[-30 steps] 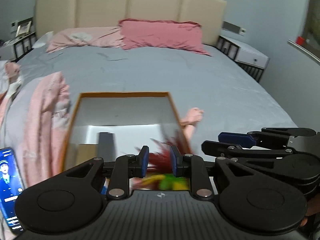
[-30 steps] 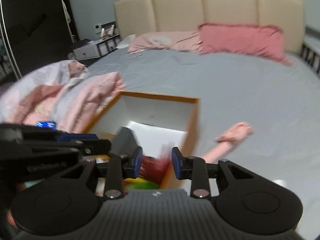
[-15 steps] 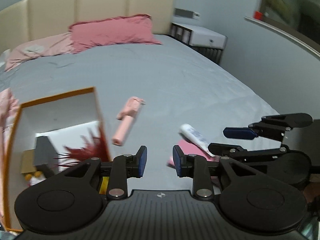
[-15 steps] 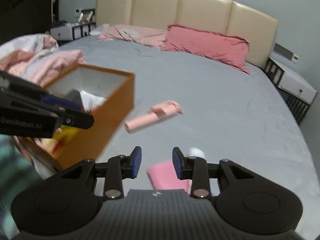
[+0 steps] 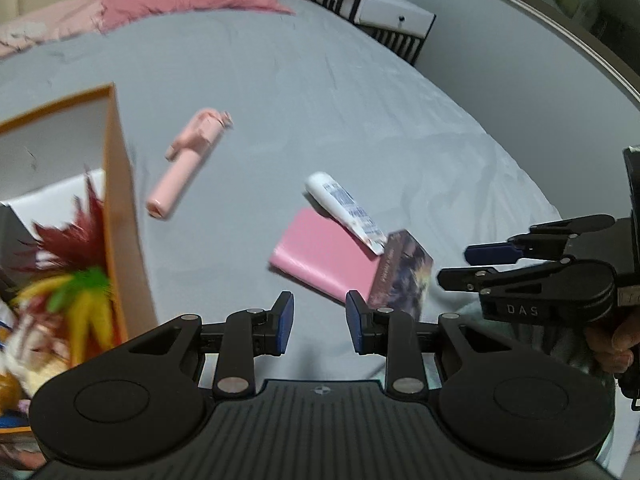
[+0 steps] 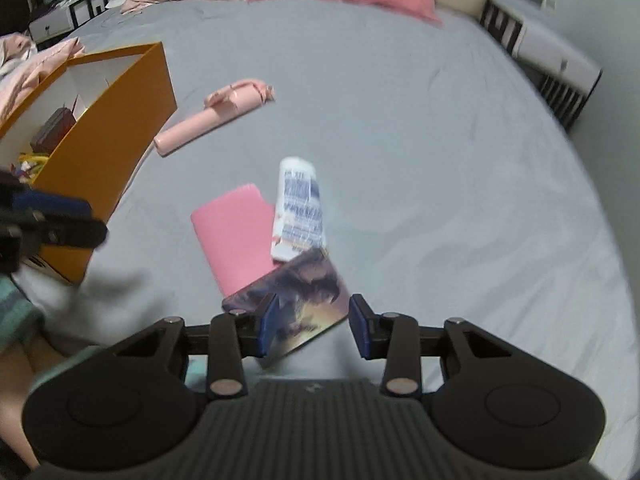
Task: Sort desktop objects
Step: 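Grasp the pink notebook with the left gripper while the right grasps the PHOTO CARD box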
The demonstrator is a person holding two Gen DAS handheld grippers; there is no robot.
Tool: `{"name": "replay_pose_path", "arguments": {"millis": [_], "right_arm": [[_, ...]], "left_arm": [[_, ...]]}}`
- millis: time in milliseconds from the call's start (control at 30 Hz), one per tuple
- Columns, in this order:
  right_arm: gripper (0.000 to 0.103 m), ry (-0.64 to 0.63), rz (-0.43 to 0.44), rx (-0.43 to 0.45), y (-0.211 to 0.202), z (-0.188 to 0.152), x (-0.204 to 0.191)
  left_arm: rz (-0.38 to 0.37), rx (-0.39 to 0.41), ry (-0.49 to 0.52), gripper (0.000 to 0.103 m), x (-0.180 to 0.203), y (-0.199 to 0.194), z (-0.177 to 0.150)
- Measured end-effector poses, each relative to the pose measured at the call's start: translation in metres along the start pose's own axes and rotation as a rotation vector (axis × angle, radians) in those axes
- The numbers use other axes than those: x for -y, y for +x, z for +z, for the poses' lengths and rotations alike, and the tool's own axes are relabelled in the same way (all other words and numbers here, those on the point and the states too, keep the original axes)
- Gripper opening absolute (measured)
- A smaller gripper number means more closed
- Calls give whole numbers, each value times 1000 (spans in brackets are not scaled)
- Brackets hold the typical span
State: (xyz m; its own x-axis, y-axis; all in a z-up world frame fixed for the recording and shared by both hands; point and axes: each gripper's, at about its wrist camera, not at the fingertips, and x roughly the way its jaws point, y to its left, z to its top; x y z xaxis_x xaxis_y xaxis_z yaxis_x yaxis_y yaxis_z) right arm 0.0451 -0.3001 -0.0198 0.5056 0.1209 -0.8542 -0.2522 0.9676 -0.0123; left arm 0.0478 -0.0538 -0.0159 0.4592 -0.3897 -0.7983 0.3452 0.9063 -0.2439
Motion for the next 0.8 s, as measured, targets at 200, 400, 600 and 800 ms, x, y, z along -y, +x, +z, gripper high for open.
{"name": "replay_pose_path", "arguments": {"millis": [200,400,600,800], "right_arm": [[41,49,55,-83,17,17,6],[55,105,92,-172,44,27,5],[62,228,115,-236,68,34,12],[71,203,58,-260,80,38,6]], "left_arm": [[-43,-52,-81,50,-2,26,5],[-22,-99,-206,54,-14,60,13],[32,-102,-242,60,-26,84,27],[23,-156,-317,64,-43,114,31]]}}
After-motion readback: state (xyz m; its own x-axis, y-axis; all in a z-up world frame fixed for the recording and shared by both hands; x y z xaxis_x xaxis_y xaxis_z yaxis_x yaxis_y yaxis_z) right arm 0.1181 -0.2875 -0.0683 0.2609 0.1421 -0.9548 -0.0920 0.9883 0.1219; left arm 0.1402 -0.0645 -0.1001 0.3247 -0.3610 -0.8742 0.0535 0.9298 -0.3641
